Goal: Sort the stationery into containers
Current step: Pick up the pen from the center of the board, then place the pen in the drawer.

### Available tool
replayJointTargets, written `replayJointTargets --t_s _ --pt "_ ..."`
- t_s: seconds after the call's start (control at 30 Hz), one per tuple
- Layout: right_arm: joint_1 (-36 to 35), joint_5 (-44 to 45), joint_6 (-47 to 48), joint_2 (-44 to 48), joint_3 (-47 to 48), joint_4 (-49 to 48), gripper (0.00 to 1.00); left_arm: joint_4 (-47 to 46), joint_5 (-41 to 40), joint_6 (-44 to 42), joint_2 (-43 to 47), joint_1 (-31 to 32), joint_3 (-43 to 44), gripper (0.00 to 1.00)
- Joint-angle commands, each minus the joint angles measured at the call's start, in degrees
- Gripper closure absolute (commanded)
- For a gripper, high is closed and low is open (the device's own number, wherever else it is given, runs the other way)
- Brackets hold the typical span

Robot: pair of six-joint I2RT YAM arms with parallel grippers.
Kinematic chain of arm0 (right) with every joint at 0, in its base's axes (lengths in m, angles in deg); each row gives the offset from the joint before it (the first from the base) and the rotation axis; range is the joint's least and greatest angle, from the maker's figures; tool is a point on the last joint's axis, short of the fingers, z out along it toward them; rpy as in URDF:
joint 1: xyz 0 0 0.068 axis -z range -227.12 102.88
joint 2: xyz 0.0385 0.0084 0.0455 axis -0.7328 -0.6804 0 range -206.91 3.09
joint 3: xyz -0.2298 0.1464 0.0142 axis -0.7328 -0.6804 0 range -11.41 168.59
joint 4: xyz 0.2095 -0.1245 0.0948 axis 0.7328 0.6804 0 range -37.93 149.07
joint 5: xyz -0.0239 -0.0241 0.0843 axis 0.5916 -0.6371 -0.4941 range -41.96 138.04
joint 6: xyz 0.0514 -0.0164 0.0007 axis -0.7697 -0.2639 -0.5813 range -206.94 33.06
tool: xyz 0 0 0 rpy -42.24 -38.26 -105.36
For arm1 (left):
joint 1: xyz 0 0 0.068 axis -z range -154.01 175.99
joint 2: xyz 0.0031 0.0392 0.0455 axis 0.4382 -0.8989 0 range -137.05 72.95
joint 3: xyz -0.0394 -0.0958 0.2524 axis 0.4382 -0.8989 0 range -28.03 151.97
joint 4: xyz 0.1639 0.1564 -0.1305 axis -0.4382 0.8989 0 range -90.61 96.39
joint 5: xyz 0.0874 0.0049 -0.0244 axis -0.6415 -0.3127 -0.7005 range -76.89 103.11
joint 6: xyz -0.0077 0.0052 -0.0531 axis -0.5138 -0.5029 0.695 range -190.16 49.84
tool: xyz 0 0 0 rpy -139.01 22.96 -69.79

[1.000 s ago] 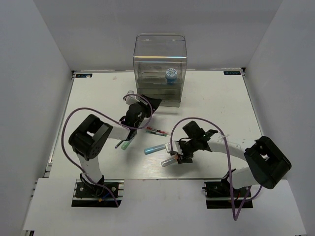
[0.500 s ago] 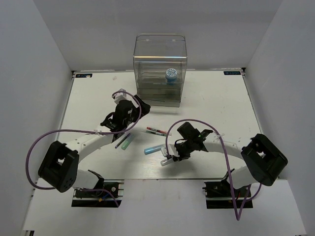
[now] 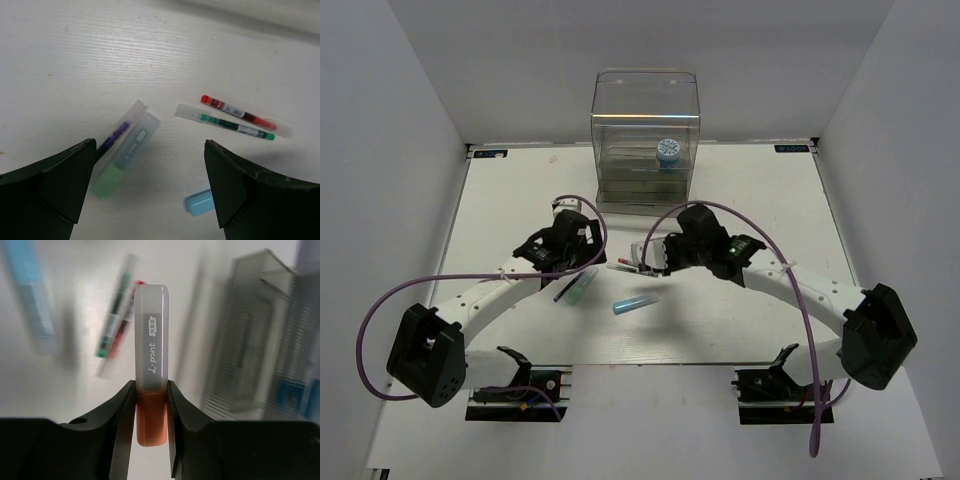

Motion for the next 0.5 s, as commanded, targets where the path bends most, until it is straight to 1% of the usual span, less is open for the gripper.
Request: replayJointTargets --t_s 0.0,0.03,0.07,0.1,0.13,0.17,0.2,0.23,0.27,0.3,0.47 --pt "0.71 14.54 -2.28 -4.53 2.67 -10.98 1.00 4.94 -2.56 -5.12 1.32 -0.19 0.61 0.02" --pt "1.15 15.19 -2.19 -6.29 5.37 -13.08 1.00 5.90 -3.25 -6.00 1.32 -0.19 0.61 0.02" --pt "1.59 16.32 -2.28 -7.18 6.44 -14.41 1.00 6.61 -3.26 -6.53 1.32 -0.19 0.61 0.03" --pt "2.02 17.73 -2.19 -10.06 7.41 -15.64 1.00 6.61 -3.26 -7.32 1.32 -0.19 0.61 0.03" --pt "2.29 18.61 -2.19 -11.04 10.20 -16.09 1.00 6.61 -2.22 -8.63 0.80 -0.19 0.61 0.05" --pt "2.64 20.62 -1.85 -11.92 11.10 -18.53 1.00 7.14 -2.20 -8.65 0.79 -0.19 1.22 0.05" --pt "2.64 21.25 -1.67 -12.71 11.63 -19.95 1.00 7.75 -1.68 -9.52 -0.08 -0.19 1.22 0.07" --pt "2.73 21.87 -0.62 -15.42 13.64 -20.57 1.00 7.76 -1.16 -10.22 -0.61 -0.19 1.22 0.08" --pt "2.99 22.83 -0.18 -16.23 14.27 -21.79 1.00 7.76 -0.63 -10.23 -1.48 -0.19 1.22 0.08" --pt "3.34 23.71 0.52 -18.67 16.62 -22.07 1.00 7.76 0.16 -10.92 -1.49 -0.19 1.22 0.10" --pt "4.40 24.07 1.76 -23.17 19.98 -22.16 1.00 7.76 2.97 -12.86 -3.43 0.42 1.22 0.14"
